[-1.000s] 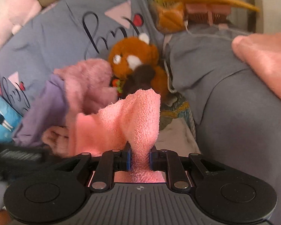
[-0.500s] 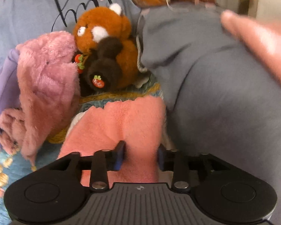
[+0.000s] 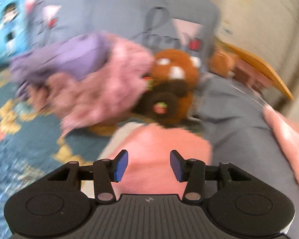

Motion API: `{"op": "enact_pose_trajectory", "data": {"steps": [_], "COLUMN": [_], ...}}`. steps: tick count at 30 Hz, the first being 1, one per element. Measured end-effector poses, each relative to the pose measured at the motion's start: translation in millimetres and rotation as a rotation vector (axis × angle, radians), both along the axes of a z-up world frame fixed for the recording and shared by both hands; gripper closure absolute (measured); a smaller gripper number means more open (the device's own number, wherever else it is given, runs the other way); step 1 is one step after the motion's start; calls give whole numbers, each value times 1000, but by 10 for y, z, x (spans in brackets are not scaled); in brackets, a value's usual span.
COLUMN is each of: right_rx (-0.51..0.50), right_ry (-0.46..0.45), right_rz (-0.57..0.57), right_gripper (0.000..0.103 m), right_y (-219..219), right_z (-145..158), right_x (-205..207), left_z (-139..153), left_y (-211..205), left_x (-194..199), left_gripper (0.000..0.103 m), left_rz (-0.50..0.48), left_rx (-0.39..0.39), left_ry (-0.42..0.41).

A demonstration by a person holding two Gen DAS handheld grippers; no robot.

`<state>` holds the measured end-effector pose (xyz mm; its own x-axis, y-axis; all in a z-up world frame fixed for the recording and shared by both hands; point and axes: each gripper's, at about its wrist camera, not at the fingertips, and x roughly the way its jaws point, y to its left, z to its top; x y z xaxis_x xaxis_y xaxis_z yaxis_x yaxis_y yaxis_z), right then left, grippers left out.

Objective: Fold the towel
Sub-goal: 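Lower the fleece onto the white folded cloth with the right tool and release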

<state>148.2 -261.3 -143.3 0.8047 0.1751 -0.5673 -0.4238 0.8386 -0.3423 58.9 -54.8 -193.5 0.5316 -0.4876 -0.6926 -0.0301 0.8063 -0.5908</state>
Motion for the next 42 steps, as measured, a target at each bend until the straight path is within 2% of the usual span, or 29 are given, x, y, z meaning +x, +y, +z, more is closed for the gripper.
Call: {"op": "enact_pose_trajectory", "data": {"steps": [3, 7, 9, 12, 13, 14, 17, 22, 26, 29, 34, 38, 40, 42], "right_rx": [-133, -325, -426, -525, -534, -542, -560, -572, -570, -621, -708, -712, -661, -597], "right_ry": [-48, -133, -164, -179, -170, -170, -192, -243, -287, -311, -276, -305, -309, -317], "right_rz": [93, 243, 266, 234, 216, 207, 207, 209, 268, 345, 420, 397, 365, 334], "right_gripper": [57, 50, 49, 55, 59, 69, 89, 94, 94, 94, 92, 80, 72, 62], "right_y": [223, 454, 539, 601, 601, 596, 572, 512, 401, 343, 325, 428, 445, 414], "right_z": [-132, -318, -418, -528, -545, -556, -579, -559, -453, -469, -709, -770, -686, -575], "right_x": [-134, -350, -387, -330, -288, -270, -284, -343, -506, -664, -751, -777, -792, -830], "left_z": [-68, -97, -103, -113, -117, -120, -134, -159, -179, -194, -196, -206, -211, -207], "left_y": [9, -5, -12, -21, -24, -28, -33, -40, -45, -49, -70, -84, -82, -77], "left_x": [-29, -43, -49, -58, -61, -64, -61, -50, -40, -33, -35, -35, -32, -31], "left_gripper": [84, 84, 84, 84, 84, 84, 84, 84, 84, 84, 84, 84, 75, 75], "left_rz": [-4, -13, -17, -24, -26, -28, -31, -34, -37, -39, -45, -42, -31, -21], "left_rx": [-2, -2, -3, -5, -6, -6, -6, -4, -3, -2, 1, 21, 35, 52], "left_ry": [18, 23, 23, 22, 22, 22, 26, 36, 45, 51, 50, 53, 54, 51]}}
